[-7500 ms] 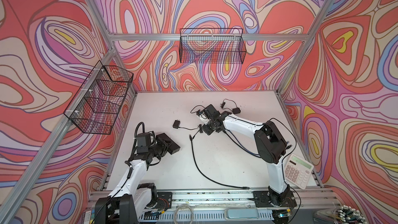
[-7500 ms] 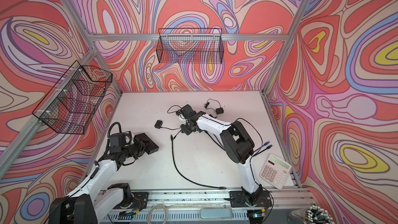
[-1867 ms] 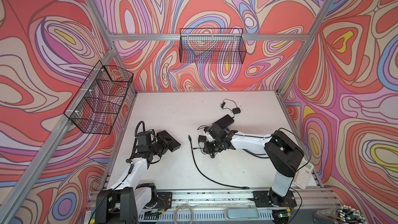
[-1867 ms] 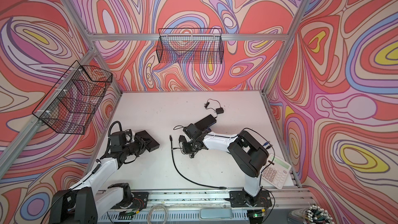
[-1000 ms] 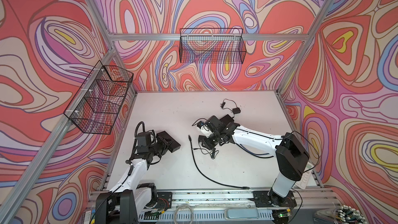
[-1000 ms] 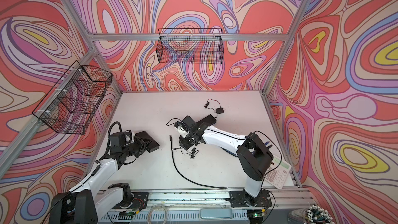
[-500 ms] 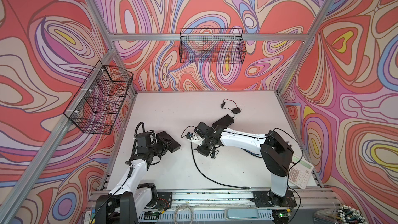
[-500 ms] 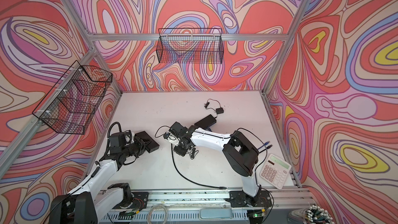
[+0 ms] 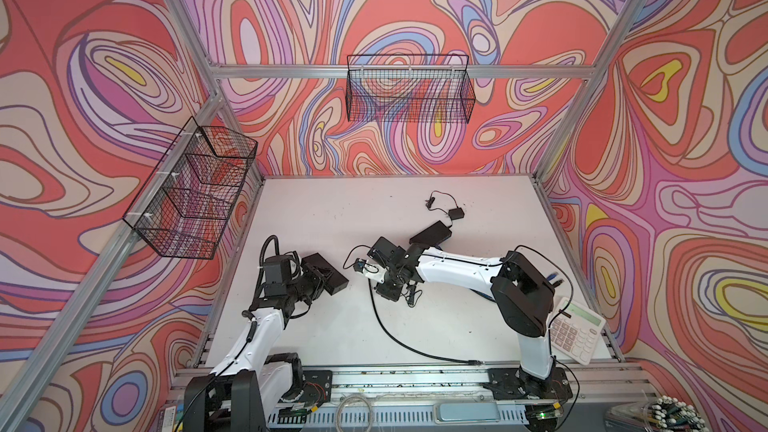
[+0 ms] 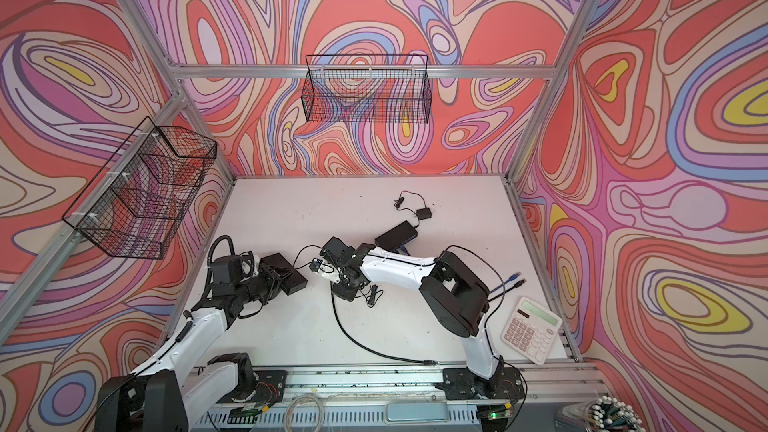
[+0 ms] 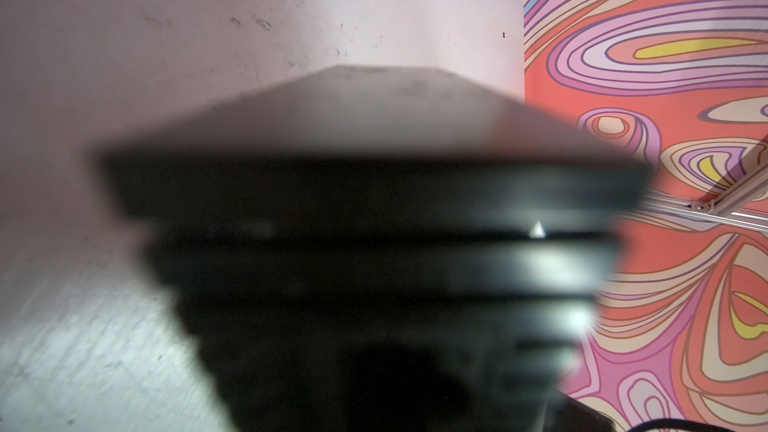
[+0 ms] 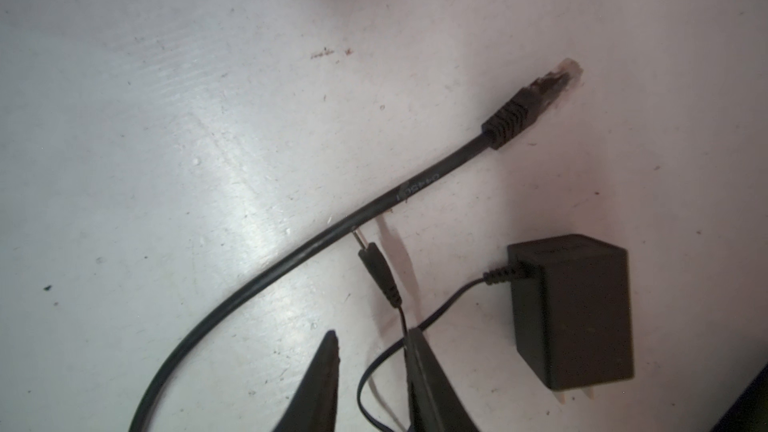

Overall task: Insert the plug into the switch port
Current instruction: 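Close the right gripper on the black barrel plug of the power cord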

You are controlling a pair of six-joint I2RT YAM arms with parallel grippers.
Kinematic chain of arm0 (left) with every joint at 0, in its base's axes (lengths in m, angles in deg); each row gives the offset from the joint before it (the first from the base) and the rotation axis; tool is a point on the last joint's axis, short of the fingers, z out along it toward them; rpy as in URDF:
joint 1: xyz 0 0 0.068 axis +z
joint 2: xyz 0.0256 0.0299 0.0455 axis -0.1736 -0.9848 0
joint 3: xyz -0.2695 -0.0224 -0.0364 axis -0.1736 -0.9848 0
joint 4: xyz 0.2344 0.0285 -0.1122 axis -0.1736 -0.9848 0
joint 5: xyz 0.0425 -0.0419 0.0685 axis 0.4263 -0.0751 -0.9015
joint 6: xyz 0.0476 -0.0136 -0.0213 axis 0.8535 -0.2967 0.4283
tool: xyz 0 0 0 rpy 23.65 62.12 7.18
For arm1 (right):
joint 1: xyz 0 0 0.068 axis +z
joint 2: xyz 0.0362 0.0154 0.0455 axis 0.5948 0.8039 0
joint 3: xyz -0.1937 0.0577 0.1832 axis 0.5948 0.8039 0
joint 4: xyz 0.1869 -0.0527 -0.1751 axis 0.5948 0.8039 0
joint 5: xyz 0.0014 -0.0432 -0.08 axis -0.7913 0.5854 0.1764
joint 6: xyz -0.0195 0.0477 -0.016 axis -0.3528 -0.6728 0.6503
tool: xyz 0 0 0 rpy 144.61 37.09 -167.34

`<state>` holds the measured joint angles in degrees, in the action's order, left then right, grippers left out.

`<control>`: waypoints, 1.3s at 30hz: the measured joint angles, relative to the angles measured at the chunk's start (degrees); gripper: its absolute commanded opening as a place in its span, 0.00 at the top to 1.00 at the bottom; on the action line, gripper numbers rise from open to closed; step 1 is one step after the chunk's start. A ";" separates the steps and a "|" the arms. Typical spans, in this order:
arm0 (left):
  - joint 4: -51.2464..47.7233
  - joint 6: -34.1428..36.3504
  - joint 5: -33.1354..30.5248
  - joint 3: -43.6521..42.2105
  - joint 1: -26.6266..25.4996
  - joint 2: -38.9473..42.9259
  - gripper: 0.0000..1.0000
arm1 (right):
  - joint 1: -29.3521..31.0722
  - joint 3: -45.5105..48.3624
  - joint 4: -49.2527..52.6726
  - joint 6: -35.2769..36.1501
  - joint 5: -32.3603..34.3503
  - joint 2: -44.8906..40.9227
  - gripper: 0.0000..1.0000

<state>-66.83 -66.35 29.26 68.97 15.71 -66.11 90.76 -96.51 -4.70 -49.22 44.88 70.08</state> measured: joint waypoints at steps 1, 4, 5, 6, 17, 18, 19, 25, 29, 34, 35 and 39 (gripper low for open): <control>0.00 0.00 0.00 0.00 0.00 0.00 0.77 | 0.00 -0.24 0.04 0.22 0.13 0.15 0.72; -0.02 0.00 0.00 0.00 0.00 0.00 0.77 | 0.00 -1.18 -0.04 0.83 0.46 0.90 0.72; -0.02 0.00 0.00 0.00 0.00 0.00 0.77 | 0.02 -1.44 0.02 1.01 0.55 1.16 0.72; -0.02 0.00 0.00 0.00 0.00 0.00 0.77 | 0.04 -1.68 0.00 1.22 0.63 1.44 0.72; -0.04 0.02 0.00 0.00 0.00 0.00 0.77 | 0.09 -3.26 0.50 3.15 1.14 4.13 0.71; -0.04 0.02 0.00 0.00 0.00 0.00 0.77 | 0.09 -3.58 0.52 3.30 1.22 4.31 0.71; -0.04 0.02 0.00 0.00 0.00 0.00 0.77 | 0.09 -3.82 0.44 3.34 1.25 4.50 0.71; -0.04 0.02 0.00 0.00 0.02 0.00 0.77 | 0.09 -4.70 0.42 3.76 1.31 6.01 0.71; -0.04 0.02 0.00 0.00 0.00 0.00 0.77 | 0.09 -5.01 0.44 3.85 1.38 6.93 0.72; -0.04 0.04 0.00 0.00 0.02 0.00 0.77 | 0.09 -5.22 0.39 4.04 1.25 7.26 0.77; -0.04 0.04 0.00 0.00 0.00 0.00 0.77 | 0.09 -5.22 0.37 4.04 1.25 7.26 0.78; -0.07 0.04 0.00 0.00 0.00 0.00 0.77 | 0.09 -5.22 0.37 4.07 1.25 7.28 0.88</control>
<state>-66.89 -66.30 29.26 68.97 15.71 -66.11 90.84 -101.74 -4.32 -45.16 46.13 77.36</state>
